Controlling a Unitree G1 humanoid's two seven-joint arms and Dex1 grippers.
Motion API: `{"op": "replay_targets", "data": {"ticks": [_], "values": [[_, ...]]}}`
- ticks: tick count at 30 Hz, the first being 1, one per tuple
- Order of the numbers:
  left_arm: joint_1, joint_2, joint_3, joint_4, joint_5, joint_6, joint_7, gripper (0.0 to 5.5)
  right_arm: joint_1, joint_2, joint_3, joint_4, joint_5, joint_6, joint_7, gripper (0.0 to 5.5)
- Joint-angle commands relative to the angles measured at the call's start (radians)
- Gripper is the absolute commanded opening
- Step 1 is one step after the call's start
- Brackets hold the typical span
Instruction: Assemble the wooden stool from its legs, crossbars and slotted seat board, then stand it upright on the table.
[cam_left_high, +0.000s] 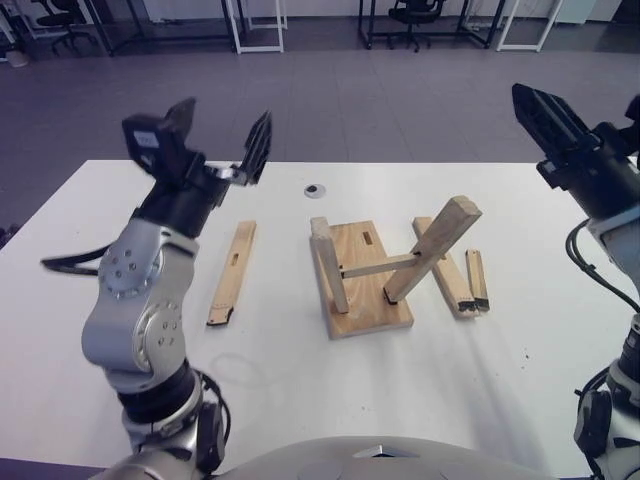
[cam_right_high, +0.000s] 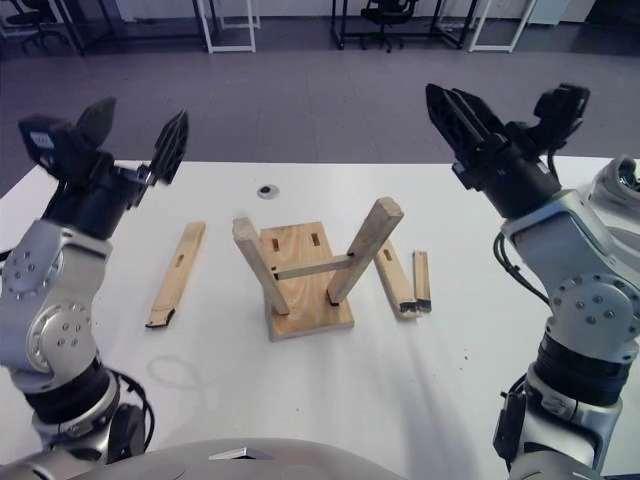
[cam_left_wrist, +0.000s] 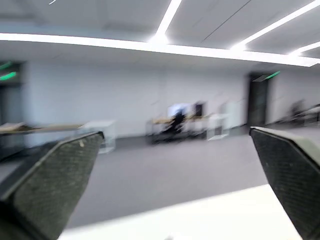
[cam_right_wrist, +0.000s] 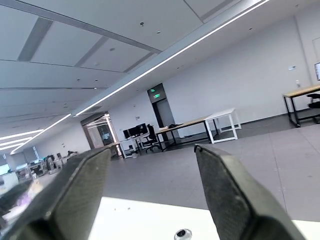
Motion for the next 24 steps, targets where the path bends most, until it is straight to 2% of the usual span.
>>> {"op": "replay_targets", "data": {"ticks": [1,4,7,10,12,14,16,18,19,21,22,24], "values": [[0.024,0.007,-0.222,0.036,0.043,-0.003,-0.009,5.40,0.055,0.049,0.141,-0.011,-0.115,0.016,0.027,3.08],[0.201,0.068,-0.367,0.156,0.157,-0.116,-0.036,5.40,0.189,0.072,0.261,0.007,-0.279,-0.006,0.060,3.08],[0.300,0.092,-0.363,0.259,0.205,-0.233,-0.038,5.40,0.196,0.101,0.263,0.002,-0.299,-0.027,0.076,3.08],[0.174,0.029,-0.258,0.201,0.052,-0.258,-0.032,5.40,0.124,0.143,0.180,-0.018,-0.170,-0.051,0.078,3.08],[0.045,0.006,-0.151,0.172,-0.113,-0.249,-0.019,5.40,0.050,0.172,0.116,0.070,-0.112,-0.070,0.056,3.08],[-0.081,0.009,0.012,0.177,-0.336,-0.243,0.049,5.40,-0.001,0.165,0.169,0.245,-0.226,-0.076,0.094,3.08],[-0.098,0.089,0.151,0.214,-0.450,-0.238,0.056,5.40,0.010,0.139,0.397,0.376,-0.462,-0.128,0.252,3.08],[0.036,0.236,0.211,0.280,-0.399,-0.223,-0.064,5.40,0.085,0.121,0.573,0.347,-0.568,-0.160,0.441,3.08],[0.141,0.322,0.215,0.325,-0.340,-0.221,-0.154,5.40,0.143,0.102,0.612,0.271,-0.561,-0.156,0.527,3.08],[0.440,0.542,0.158,0.428,-0.120,-0.287,-0.346,5.40,0.266,0.055,0.610,0.081,-0.463,-0.109,0.650,3.08],[0.588,0.636,0.099,0.452,-0.007,-0.340,-0.431,5.40,0.303,0.048,0.596,0.029,-0.463,-0.120,0.659,3.08],[0.742,0.713,-0.008,0.408,0.086,-0.412,-0.562,5.40,0.276,0.079,0.563,0.096,-0.561,-0.178,0.587,3.08]]}}
